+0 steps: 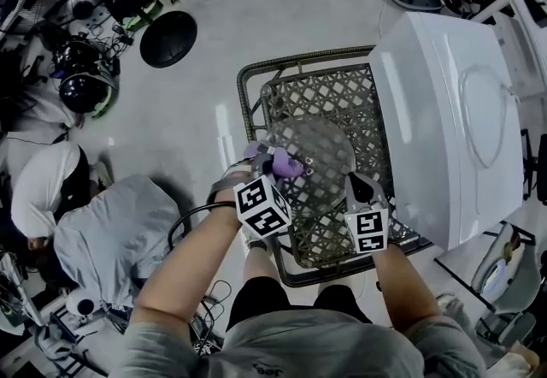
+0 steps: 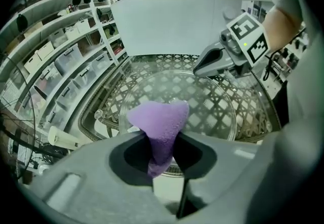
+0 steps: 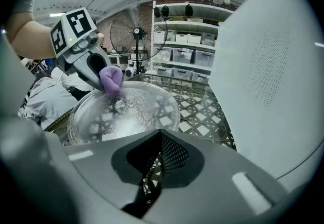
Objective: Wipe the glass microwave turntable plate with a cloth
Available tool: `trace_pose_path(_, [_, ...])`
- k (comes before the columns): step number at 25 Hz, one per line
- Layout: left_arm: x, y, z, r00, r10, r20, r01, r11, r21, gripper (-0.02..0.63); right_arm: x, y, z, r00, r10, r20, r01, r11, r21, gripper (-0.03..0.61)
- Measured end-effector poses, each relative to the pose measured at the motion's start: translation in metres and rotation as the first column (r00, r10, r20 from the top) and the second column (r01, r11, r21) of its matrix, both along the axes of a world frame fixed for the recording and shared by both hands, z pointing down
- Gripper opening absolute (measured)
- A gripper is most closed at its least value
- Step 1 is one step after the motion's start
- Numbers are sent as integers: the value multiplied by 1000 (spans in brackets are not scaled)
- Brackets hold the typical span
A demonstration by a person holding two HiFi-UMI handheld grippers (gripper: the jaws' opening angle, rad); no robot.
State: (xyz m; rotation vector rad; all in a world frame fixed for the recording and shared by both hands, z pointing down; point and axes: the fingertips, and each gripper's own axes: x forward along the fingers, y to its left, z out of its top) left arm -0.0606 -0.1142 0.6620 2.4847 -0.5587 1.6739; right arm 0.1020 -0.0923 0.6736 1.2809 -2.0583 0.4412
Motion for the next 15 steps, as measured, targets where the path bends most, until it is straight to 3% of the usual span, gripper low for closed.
trace_pose_path(3, [6,-1,-5,1000,-17,-14,17,1000,0,101,-1,1,-1,1000,0,-2,0,1000,11,6])
trace_pose_path(6, [40,2,-14,995,-6,-99,3,1000,-28,101,-2,0,-1,1000,-7,-25,8,999,51,6])
trace_pose_path(12, [143,11,-24,966,123,-228,-148,984,-96,101,-4,1,-1,996,-10,-92,19,994,103,5])
trace_pose_path(15, [181,9,-27,950,144,-279,-205,958,-203,101,-5,1,0,996,-11,-87,20,995,101,5])
